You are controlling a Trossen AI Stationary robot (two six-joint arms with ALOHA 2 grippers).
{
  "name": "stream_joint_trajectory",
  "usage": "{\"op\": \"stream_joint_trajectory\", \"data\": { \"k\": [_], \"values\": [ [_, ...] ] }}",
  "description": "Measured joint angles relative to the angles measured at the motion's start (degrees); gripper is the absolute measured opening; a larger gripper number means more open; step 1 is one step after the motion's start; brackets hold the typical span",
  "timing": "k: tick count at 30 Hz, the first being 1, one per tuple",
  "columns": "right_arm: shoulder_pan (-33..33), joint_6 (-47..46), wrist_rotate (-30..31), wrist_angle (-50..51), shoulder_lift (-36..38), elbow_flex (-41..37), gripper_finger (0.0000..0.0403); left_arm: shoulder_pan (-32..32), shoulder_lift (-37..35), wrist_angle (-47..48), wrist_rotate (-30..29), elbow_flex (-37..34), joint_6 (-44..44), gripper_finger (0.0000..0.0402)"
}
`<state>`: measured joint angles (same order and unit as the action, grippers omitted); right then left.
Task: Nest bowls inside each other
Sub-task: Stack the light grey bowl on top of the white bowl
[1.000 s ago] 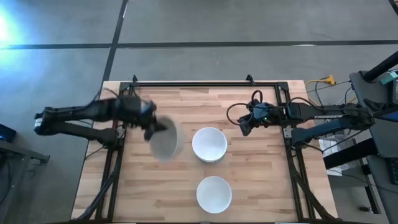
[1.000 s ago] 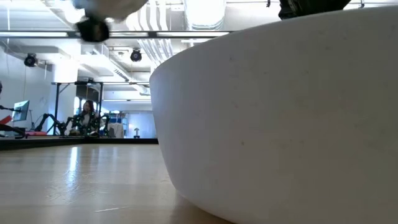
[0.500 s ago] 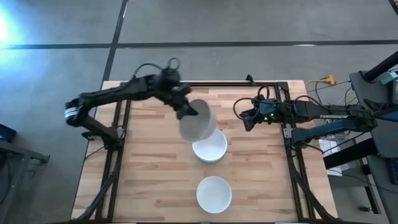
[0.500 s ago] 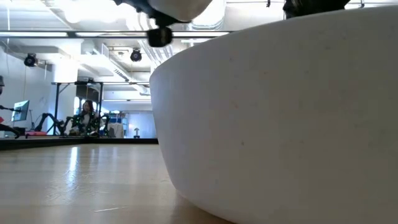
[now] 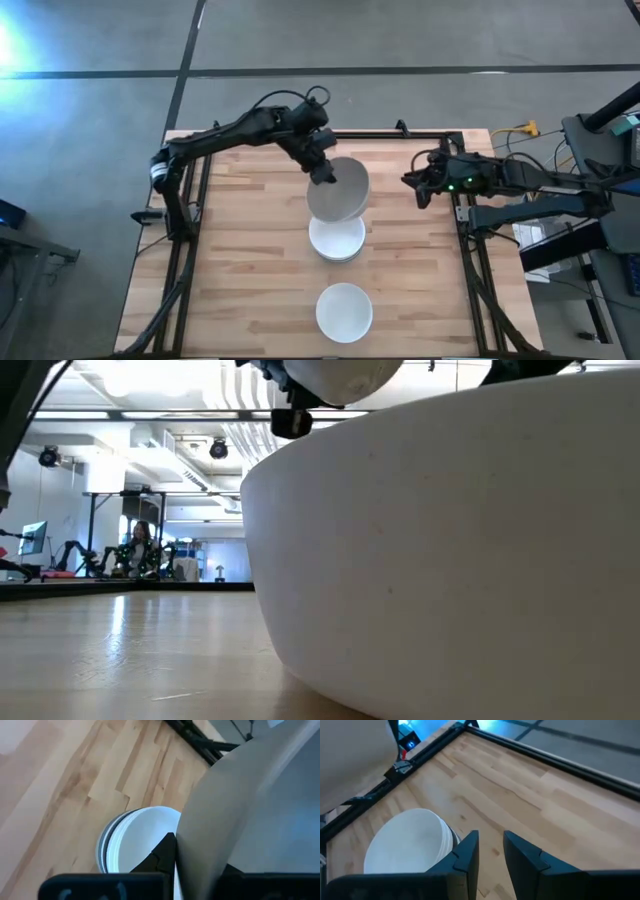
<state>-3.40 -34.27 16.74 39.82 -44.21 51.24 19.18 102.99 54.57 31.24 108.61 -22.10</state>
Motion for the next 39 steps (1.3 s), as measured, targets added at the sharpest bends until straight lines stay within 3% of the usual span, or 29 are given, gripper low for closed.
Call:
{"op": "stream_joint_trajectory", "data": {
  "k": [7, 20, 24, 39],
  "values": [
    [0.00, 4.91, 0.41, 0.23, 2.22, -0.71, 0.0084, -0.04, 3.21, 3.69, -1.66, 2.04, -3.19, 0.0000],
    [0.00, 4.78, 1.81, 0.20, 1.82, -2.95, 0.0084, -1.20, 8.42, 5.40, -4.35, 1.99, -7.59, 0.0000],
    [0.00, 4.78, 1.81, 0.21, 1.82, -2.95, 0.0084, -1.73, 10.38, 9.69, -4.66, 2.01, -7.55, 0.0000],
    [0.00, 4.32, 1.78, 0.21, 1.71, -2.95, 0.0084, -10.14, 10.17, 10.88, -12.08, 1.85, -9.00, 0.0000]
  ]
}}
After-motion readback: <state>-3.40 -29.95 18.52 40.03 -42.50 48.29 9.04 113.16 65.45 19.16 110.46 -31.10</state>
